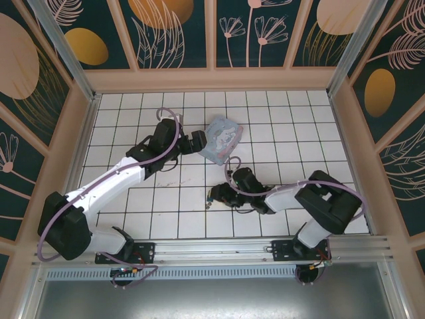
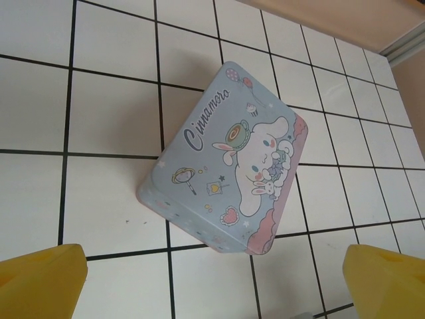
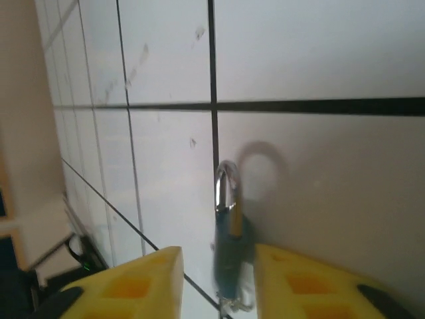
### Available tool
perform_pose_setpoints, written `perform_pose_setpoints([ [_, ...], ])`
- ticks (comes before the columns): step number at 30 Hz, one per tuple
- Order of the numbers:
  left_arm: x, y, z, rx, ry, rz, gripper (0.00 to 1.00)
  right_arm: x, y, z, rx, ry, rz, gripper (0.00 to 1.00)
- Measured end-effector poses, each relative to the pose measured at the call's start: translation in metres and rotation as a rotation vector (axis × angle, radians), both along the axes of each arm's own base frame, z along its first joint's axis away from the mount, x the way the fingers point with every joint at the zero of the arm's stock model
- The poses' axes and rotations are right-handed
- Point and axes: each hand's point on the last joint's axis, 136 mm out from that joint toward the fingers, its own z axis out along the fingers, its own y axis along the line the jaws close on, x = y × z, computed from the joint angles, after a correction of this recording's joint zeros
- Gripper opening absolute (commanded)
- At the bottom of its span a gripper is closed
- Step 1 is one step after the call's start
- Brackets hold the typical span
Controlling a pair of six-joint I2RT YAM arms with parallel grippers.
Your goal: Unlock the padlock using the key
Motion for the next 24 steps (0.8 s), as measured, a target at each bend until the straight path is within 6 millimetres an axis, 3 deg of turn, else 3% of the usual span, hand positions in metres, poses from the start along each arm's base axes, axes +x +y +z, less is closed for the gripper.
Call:
perform_pose_setpoints([
  [5,-0.002,0.01,0.008,0.008,-0.018,0.035,0.98,0.013,-0.033,0.016,-0.01,-0.034,-0.091,0.73],
  [7,-0.002,0.016,0.014,0.017,-0.037,0.061,0.99,0.021,-0.046,0.032,-0.009,-0.071,-0.125,0.81],
  [11,-0.001,0.036,0.033,0.036,-0.104,0.141,0.99,0.049,-0.08,0.072,-0.04,-0.18,-0.232,0.85],
  [18,-0.004,0.09,0.058,0.144,-0.284,0.331,0.99,0.12,-0.173,0.164,-0.191,-0.47,-0.566,0.92],
  [19,-0.005,0.098,0.059,0.171,-0.309,0.358,0.99,0.127,-0.187,0.171,-0.224,-0.503,-0.615,0.98],
  [24,-0.007,0.131,0.062,0.329,-0.439,0.463,0.99,0.149,-0.242,0.179,-0.381,-0.585,-0.79,0.99],
])
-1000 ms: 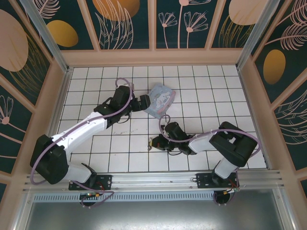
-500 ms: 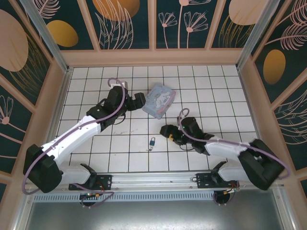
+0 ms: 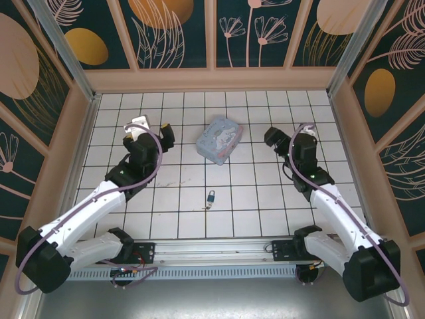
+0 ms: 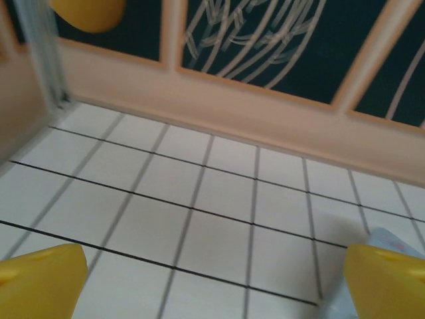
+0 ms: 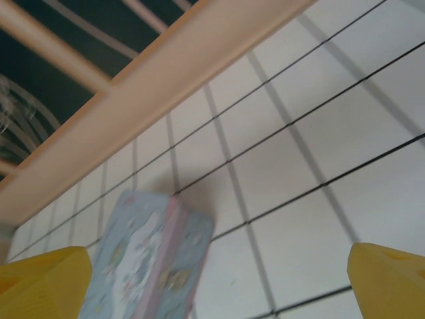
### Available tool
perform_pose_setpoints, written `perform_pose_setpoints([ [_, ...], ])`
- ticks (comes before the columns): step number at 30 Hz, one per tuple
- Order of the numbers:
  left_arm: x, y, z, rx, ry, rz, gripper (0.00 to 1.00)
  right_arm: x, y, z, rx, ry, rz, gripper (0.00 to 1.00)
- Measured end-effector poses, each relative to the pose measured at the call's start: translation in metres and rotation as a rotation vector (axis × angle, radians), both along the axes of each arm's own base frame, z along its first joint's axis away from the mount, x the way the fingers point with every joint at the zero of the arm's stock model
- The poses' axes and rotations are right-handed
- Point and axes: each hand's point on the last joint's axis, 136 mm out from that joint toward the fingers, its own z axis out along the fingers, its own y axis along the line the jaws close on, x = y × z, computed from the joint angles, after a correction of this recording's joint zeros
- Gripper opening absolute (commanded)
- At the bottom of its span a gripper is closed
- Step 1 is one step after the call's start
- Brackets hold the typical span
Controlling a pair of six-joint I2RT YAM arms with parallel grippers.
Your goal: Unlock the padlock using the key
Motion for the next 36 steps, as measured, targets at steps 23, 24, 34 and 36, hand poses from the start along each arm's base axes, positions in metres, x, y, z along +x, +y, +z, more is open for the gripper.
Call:
perform_pose_setpoints([
  [23,0.009,0.131,-0.128,0.284,0.015,0.269,0.99,0.044,-0.103,-0.07,-0.452,0.0,-0.248,0.99],
  [24,0.01,0.132,-0.129,0.278,0.004,0.268,0.99,0.042,-0.105,-0.076,-0.465,0.004,-0.255,0.99],
  [34,0.014,0.141,-0.132,0.233,-0.097,0.215,0.99,0.023,-0.111,-0.112,-0.52,-0.065,-0.195,0.99],
  [36,0.016,0.14,-0.133,0.227,-0.101,0.193,0.99,0.019,-0.109,-0.116,-0.511,-0.094,-0.164,0.99],
])
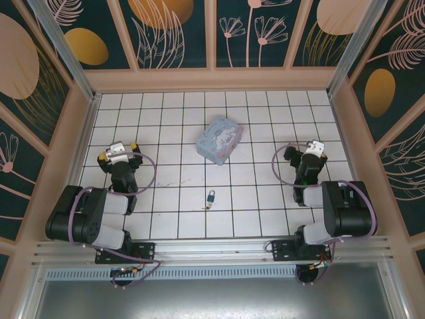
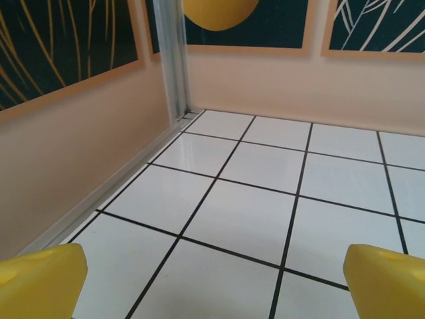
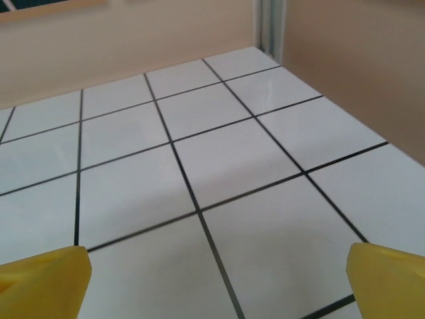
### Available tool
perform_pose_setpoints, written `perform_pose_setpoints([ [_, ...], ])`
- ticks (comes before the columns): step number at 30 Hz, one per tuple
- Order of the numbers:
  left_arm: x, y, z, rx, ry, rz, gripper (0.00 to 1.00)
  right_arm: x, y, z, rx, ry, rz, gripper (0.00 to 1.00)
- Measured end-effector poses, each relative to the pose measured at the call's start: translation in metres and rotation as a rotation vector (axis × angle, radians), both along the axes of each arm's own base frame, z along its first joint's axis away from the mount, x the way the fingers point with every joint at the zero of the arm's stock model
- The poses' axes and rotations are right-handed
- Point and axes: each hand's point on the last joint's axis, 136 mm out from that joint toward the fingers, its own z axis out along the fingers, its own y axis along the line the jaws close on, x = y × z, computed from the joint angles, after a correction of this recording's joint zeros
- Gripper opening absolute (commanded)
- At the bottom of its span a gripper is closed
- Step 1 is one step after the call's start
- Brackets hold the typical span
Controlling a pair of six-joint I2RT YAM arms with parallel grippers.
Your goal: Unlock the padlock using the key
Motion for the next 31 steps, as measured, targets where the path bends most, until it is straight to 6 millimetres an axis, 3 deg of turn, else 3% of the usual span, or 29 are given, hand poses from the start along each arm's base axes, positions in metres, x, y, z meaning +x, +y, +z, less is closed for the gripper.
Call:
perform_pose_setpoints([
  [4,0.005,-0.001,0.0,-0.011,-0.024,-0.03,0.99,0.002,0.01,-0.008,0.011,-0.008,0.09,0.99],
  [11,0.015,0.003,-0.003,-0.047,-0.015,-0.072,0.99,0.01,0.023,0.004,0.027,-0.052,0.198,0.99],
  [31,0.018,-0.006,-0.002,-0.057,-0.016,-0.129,0.99,0.011,0.028,0.006,0.004,-0.054,0.206,0.99],
])
